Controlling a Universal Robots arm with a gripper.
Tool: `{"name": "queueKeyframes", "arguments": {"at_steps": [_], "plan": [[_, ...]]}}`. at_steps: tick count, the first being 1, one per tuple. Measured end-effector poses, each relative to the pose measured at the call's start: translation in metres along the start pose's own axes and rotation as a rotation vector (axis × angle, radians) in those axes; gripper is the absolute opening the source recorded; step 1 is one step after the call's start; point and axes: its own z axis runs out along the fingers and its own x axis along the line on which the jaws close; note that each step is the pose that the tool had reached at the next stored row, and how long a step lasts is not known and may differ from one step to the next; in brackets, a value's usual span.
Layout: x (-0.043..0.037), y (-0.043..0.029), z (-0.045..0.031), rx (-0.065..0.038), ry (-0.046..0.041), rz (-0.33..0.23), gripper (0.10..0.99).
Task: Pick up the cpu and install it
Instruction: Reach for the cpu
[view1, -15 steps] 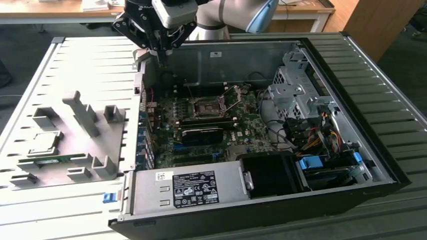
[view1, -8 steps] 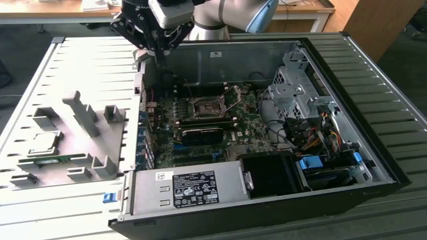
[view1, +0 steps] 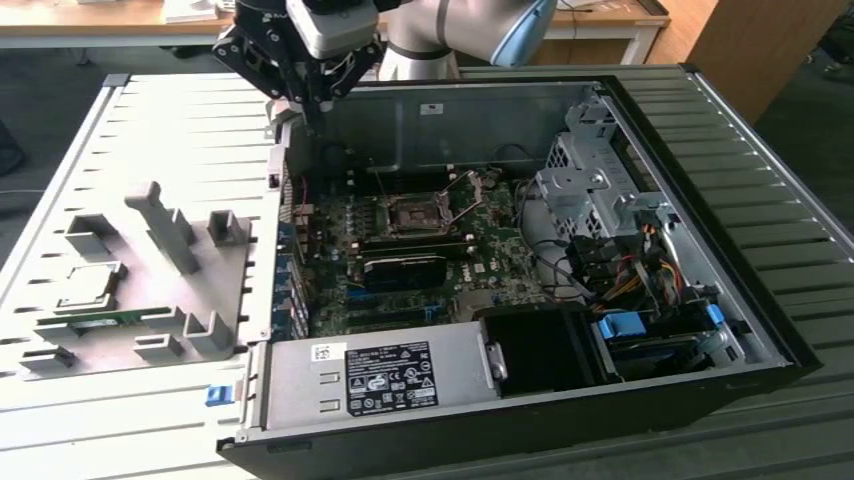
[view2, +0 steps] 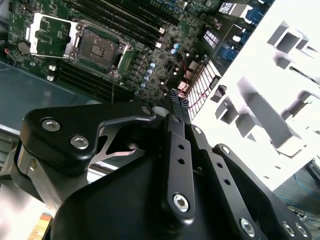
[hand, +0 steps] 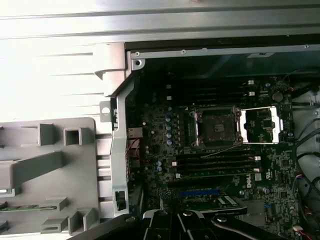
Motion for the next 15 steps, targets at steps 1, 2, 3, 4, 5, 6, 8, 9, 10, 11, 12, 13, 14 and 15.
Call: {"name": "queueKeyframes", "arguments": {"at_steps": [1, 2, 3, 4, 5, 6, 8, 9, 10, 11, 12, 13, 14, 15], "plan": [[0.0005, 0.0, 0.0001, 0.0, 0.0001, 0.0, 0.122], [0.0012, -0.0001, 0.0001, 0.0, 0.0001, 0.0, 0.122], [0.0018, -0.0001, 0.0002, 0.0, 0.0001, 0.0, 0.122], [0.0023, -0.0002, 0.0003, 0.0, 0.0, 0.0, 0.122], [0.0029, -0.0002, 0.0003, 0.0, 0.0001, 0.0, 0.122], [0.0038, -0.0003, 0.0004, 0.0, 0.0001, 0.0, 0.122], [0.0046, -0.0003, 0.0005, 0.0, 0.0002, 0.0, 0.122], [0.0049, -0.0004, 0.0006, 0.0, 0.0002, 0.0, 0.122], [0.0053, -0.0004, 0.0007, 0.0, 0.0002, 0.0, 0.122], [0.0057, -0.0005, 0.0008, 0.0, 0.0002, 0.0, 0.122], [0.0061, -0.0005, 0.0008, 0.0, 0.0003, 0.0, 0.122], [0.0066, -0.0005, 0.0009, 0.0, 0.0003, 0.0, 0.122], [0.007, -0.0005, 0.0009, 0.0, 0.0003, 0.0, 0.122], [0.0074, -0.0006, 0.001, 0.0, 0.0003, 0.0, 0.122]]}}
